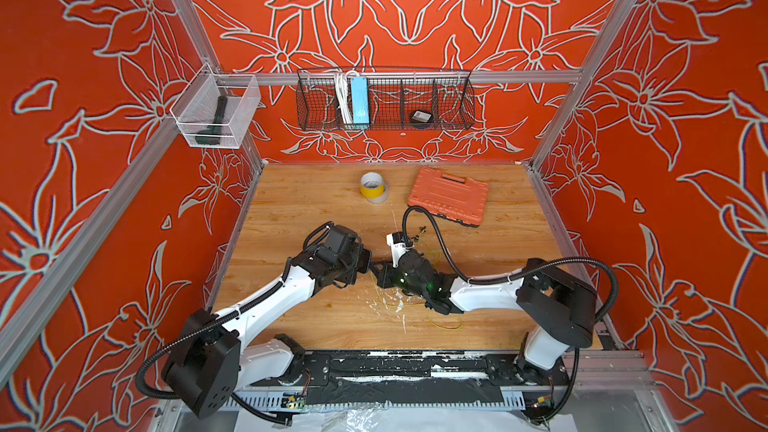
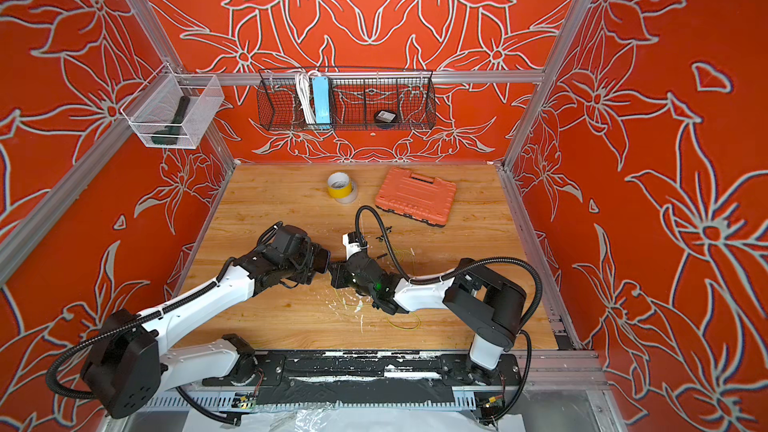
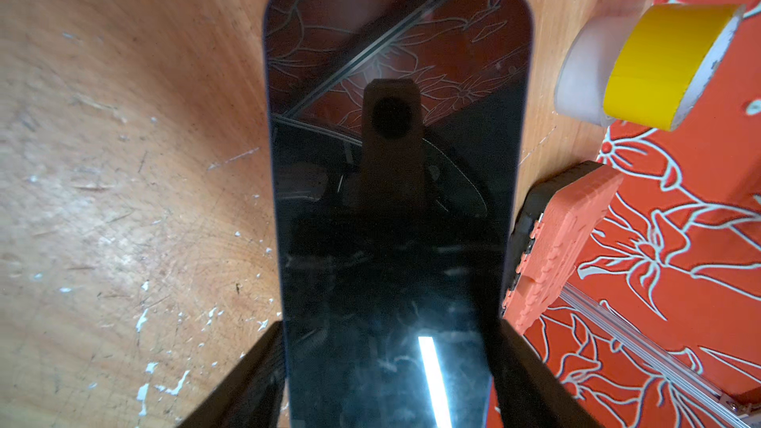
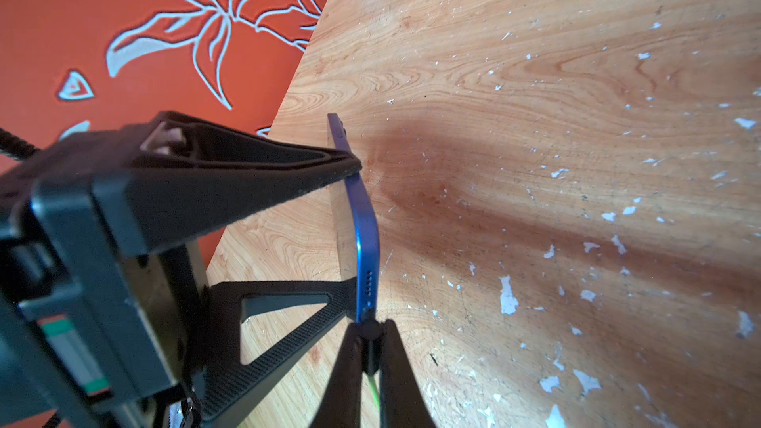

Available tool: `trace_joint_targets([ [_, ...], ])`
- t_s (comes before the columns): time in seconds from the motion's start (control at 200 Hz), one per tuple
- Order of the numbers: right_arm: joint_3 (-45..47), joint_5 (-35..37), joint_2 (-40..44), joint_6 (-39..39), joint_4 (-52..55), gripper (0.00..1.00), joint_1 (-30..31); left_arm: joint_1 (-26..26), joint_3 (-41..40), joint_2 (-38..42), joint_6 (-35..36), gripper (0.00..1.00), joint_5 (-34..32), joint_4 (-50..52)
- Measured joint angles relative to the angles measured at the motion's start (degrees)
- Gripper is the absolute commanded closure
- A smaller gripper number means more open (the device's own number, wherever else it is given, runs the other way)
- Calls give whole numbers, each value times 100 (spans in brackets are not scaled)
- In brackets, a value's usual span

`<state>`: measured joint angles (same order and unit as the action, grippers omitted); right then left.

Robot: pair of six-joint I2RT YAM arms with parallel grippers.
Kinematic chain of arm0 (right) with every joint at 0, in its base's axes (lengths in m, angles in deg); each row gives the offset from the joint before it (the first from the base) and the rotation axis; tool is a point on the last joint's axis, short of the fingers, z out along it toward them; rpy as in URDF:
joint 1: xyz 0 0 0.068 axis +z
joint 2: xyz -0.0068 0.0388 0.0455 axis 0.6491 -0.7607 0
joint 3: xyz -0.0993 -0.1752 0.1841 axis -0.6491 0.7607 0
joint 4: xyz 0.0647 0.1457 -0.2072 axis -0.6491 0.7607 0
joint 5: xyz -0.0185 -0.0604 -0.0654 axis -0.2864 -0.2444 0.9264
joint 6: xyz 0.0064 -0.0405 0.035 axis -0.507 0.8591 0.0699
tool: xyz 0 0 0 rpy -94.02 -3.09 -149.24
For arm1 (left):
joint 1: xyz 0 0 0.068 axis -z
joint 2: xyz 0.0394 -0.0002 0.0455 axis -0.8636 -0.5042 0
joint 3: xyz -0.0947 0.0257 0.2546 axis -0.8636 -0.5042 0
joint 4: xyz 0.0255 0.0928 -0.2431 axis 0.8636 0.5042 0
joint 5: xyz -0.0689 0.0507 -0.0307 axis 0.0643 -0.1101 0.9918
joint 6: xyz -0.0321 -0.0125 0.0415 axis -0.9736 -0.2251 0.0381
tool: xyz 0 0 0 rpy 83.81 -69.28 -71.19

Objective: Plug wired earphones into phones
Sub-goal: Insert the wired earphone into the phone.

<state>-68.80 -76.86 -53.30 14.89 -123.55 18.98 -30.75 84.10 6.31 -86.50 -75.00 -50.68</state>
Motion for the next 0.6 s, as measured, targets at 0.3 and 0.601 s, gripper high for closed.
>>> trace_joint_targets([
  [0.3,-321,37,-101,7,476,100,4,142,-4,-13,-105,33,-393,2],
  [0.601,-328,37,-70,28,584,97,9,262,-33,17,-201,32,-601,31],
])
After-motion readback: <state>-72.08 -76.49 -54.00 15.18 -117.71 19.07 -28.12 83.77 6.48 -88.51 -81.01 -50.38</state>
